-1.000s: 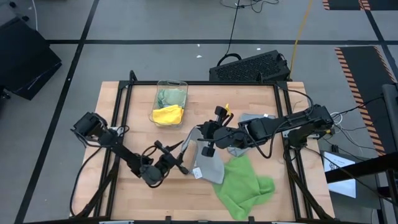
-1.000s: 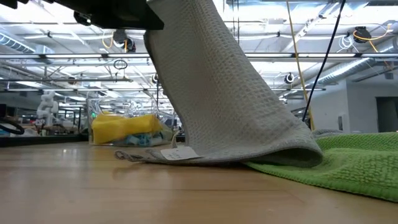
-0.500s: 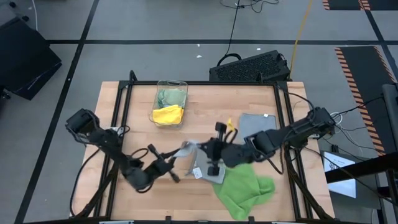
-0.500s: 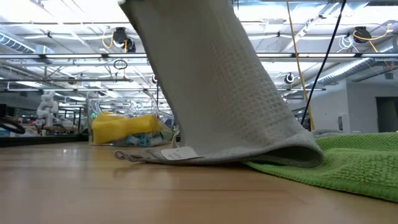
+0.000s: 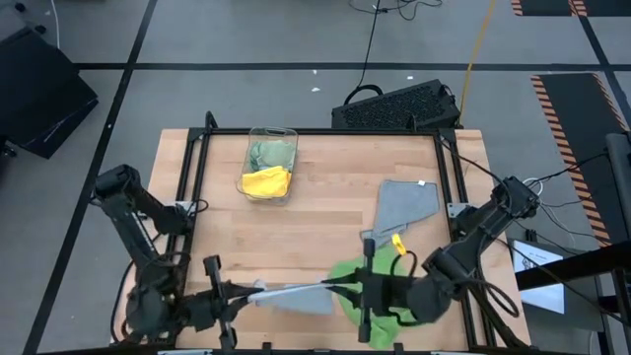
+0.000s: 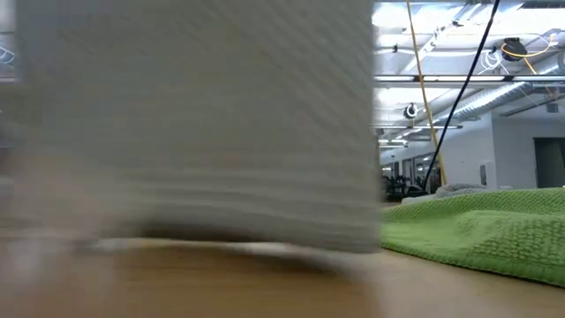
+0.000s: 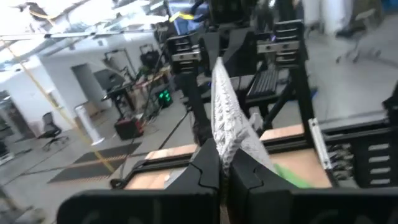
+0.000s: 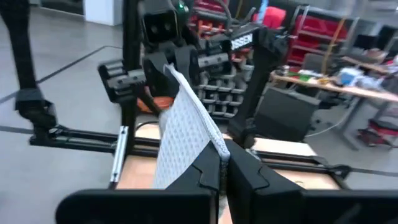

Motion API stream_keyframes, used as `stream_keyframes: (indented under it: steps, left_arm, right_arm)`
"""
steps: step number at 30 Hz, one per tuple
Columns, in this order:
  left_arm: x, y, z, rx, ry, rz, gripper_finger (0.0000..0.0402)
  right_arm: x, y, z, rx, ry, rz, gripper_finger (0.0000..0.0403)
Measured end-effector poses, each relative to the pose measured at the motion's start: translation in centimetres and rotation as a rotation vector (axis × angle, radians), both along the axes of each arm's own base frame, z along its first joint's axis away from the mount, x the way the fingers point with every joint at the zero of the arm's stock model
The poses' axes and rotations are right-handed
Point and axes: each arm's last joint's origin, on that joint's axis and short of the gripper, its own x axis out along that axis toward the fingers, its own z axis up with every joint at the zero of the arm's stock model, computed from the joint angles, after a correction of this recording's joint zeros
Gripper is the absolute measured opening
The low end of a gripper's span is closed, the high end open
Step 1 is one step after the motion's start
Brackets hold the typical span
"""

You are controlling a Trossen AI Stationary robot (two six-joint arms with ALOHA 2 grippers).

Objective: Fold microfiber towels
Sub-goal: Fold the left gray microfiber cloth on the table

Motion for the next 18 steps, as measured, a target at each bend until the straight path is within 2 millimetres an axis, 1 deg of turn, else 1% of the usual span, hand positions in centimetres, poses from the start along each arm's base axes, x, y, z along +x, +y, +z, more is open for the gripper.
stream_keyframes:
  steps: [2, 3, 5, 7, 10, 14, 18]
  left_arm:
    - [0.5, 0.0, 1.3, 0.023, 0.043, 0.025, 0.0002]
    - [0.9, 0.3, 1.6, 0.036, 0.069, 0.039, 0.0002]
    - [2.1, 1.4, 1.4, 0.038, 0.12, 0.059, 0.0002]
    - [3.6, 2.8, 0.5, 0.03, 0.175, 0.075, 0.0001]
    - [5.4, 5.0, -0.9, 0.036, 0.244, 0.162, 0.0001]
    - [6.8, 8.0, -2.3, 0.03, 0.336, 0.266, 0.0001]
    - [8.3, 11.5, -3.5, 0.016, 0.455, 0.347, 0.0001]
  right_arm:
    - [-0.4, 0.3, 0.1, -0.01, -0.004, -0.016, 0.0004]
    - [-0.5, 0.3, 0.1, -0.014, -0.001, -0.019, 0.0004]
    - [-0.6, 0.2, -0.1, -0.024, 0.015, -0.024, 0.0004]
    - [-0.3, -0.3, -0.5, -0.042, 0.052, -0.043, 0.0004]
    - [0.5, -2.1, -1.7, -0.051, 0.149, -0.109, 0.0004]
    - [1.4, -5.0, -3.2, -0.053, 0.284, -0.224, 0.0004]
    - [2.3, -8.2, -5.1, -0.086, 0.399, -0.333, 0.0004]
